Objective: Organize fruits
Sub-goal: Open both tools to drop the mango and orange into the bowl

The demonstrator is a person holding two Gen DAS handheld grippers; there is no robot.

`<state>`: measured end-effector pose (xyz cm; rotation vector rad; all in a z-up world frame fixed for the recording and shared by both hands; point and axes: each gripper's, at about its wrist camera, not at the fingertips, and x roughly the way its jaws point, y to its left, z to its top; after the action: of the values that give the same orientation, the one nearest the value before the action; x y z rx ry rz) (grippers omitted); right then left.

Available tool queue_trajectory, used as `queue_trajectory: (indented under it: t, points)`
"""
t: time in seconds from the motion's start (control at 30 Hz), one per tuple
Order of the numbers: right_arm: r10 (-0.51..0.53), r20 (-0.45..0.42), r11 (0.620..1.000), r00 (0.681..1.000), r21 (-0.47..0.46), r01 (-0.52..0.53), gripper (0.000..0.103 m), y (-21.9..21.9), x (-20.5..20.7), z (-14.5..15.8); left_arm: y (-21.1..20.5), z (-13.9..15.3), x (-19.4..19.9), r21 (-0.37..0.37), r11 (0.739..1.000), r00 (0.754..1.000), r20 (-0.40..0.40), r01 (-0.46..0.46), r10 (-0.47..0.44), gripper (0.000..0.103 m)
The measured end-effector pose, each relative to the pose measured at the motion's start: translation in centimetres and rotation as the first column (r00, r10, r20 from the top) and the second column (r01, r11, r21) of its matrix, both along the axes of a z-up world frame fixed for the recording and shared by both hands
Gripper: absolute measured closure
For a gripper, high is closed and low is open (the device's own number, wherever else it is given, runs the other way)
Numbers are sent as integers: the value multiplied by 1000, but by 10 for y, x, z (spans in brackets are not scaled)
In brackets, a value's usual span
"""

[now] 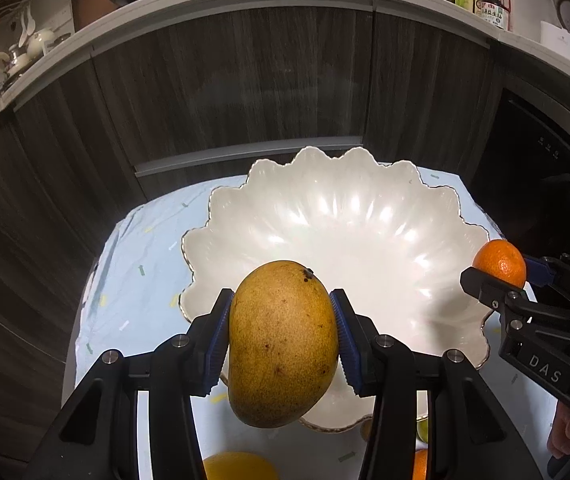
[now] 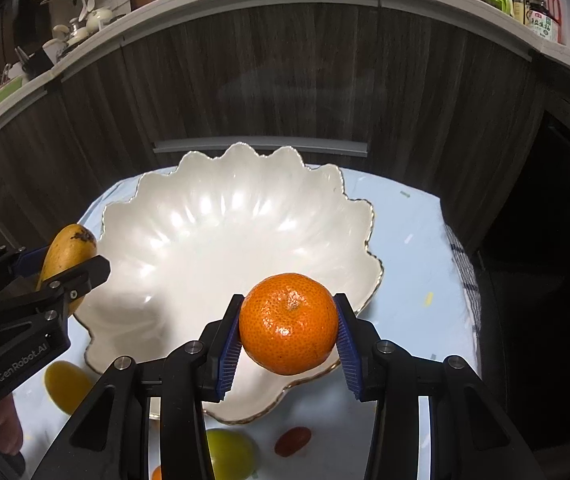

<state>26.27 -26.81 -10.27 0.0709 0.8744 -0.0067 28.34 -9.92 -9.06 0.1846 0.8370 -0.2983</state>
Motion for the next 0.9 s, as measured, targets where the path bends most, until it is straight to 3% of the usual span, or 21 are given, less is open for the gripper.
queue_trajectory:
  t: [0.23,0.37,0.4,0.47,0.53,0.7,0.9]
  points:
    - [5,-30,1000,1000,2,-5,59,0,3,-5,-2,-7,1,19,1000,999,-31,6,-5,55]
    - [2,-46,1000,999,16,-1,55,-1,3,-8,-6,-2,-4,39,999,1000,11,17,-18,37]
    - [-2,-47,1000,999,24,3,51,-2,3,-8,-7,-1,-5,46,999,1000,20,19,-20,36]
    - [-29,-24,999,999,16,30,28,-4,1,-5,-7,0,-5,51,999,1000,22,19,-20,37]
    - [-43,-5,999,999,2,43,25,-5,-1,-2,-6,0,-5,52,999,1000,22,12,-13,36]
    - [-64,-1,998,998,-9,64,24,-6,-3,0,0,3,-6,54,998,999,28,-19,17,26]
    - [-68,17,998,998,-17,68,23,-3,-8,7,6,12,-10,61,997,998,56,-42,38,22]
